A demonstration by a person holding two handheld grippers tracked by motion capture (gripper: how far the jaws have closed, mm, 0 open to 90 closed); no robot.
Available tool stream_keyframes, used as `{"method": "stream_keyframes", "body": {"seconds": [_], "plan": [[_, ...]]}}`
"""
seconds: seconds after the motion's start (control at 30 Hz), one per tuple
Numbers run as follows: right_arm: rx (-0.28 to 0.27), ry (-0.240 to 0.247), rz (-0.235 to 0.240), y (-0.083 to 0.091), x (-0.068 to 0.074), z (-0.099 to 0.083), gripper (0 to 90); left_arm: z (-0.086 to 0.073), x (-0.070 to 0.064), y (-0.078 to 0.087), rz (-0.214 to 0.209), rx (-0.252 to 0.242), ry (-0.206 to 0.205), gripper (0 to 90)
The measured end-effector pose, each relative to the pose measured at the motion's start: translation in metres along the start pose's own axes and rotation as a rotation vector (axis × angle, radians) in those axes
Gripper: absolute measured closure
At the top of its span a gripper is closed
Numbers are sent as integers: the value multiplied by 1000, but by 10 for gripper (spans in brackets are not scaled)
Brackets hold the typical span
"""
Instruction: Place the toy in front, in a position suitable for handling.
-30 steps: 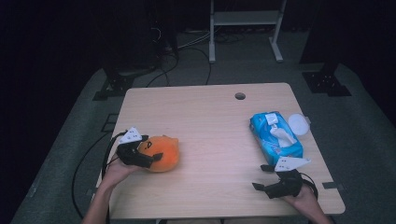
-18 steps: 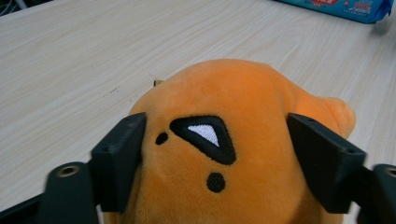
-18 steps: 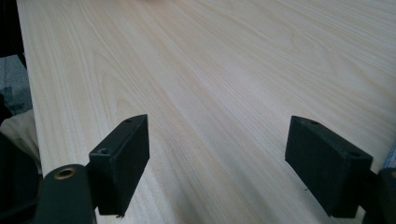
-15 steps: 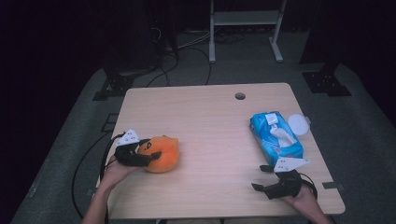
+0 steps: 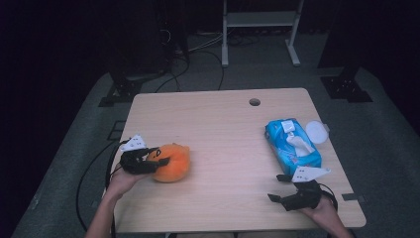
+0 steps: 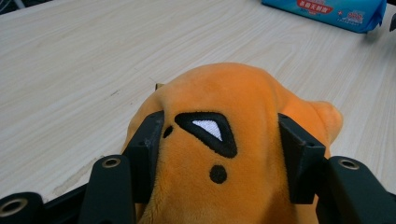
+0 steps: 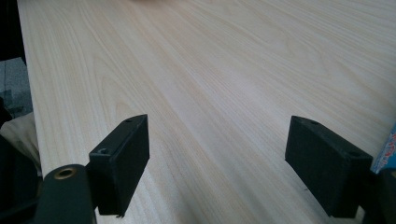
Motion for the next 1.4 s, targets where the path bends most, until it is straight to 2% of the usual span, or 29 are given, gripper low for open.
{"method": "stream_keyframes", "body": {"seconds": [0.2,0.3,0.4,0.57,0.7,0.73,0.77,0.8,0.83,0.87,0.9,0.93,0.97,1.07,1.33,1.4], "plan": [[-4,-2,-3,1,-1,0,207,7,1,2,6,-11,7,439],[-6,-4,-4,2,-1,0,207,10,1,5,3,-35,18,443],[-9,-5,-6,3,-2,0,207,18,-2,8,0,-79,27,443],[-11,-6,-9,4,-3,0,207,32,-12,6,-13,-101,0,443],[-19,-7,-13,5,-3,-1,207,44,-23,1,-40,-127,-12,443],[-22,-10,-13,6,-3,-1,207,49,-30,-2,-54,-140,-23,443],[-22,-10,-13,6,-3,-1,207,49,-30,-2,-54,-140,-23,442],[-25,-9,-15,7,-4,-1,208,55,-38,-6,-70,-150,-41,443],[-25,-9,-15,7,-4,-1,208,55,-38,-6,-70,-150,-41,442],[-26,-11,-16,8,-4,-1,207,60,-45,-11,-83,-155,-55,442],[-26,-11,-16,8,-4,-1,207,60,-45,-11,-83,-155,-55,442],[-30,-11,-18,9,-4,-1,207,65,-51,-16,-96,-157,-70,442],[-31,-10,-19,10,-4,-1,207,65,-51,-16,-96,-157,-70,442],[-39,-11,-25,12,-5,-1,207,72,-64,-27,-121,-155,-93,442],[-59,-13,-38,19,-8,-2,208,79,-82,-46,-157,-150,-111,442],[-63,-16,-42,21,-8,-2,208,81,-88,-53,-163,-141,-129,441]]}}
Point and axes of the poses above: each handheld gripper's, and its own axes: y roughly backward along the jaws, z roughly out of its top, x roughly to its left, the point moved 1 cm from there along -y, roughly forward along the jaws, and after that the axes turned 2 degrees about x, right-handed, at the moved point
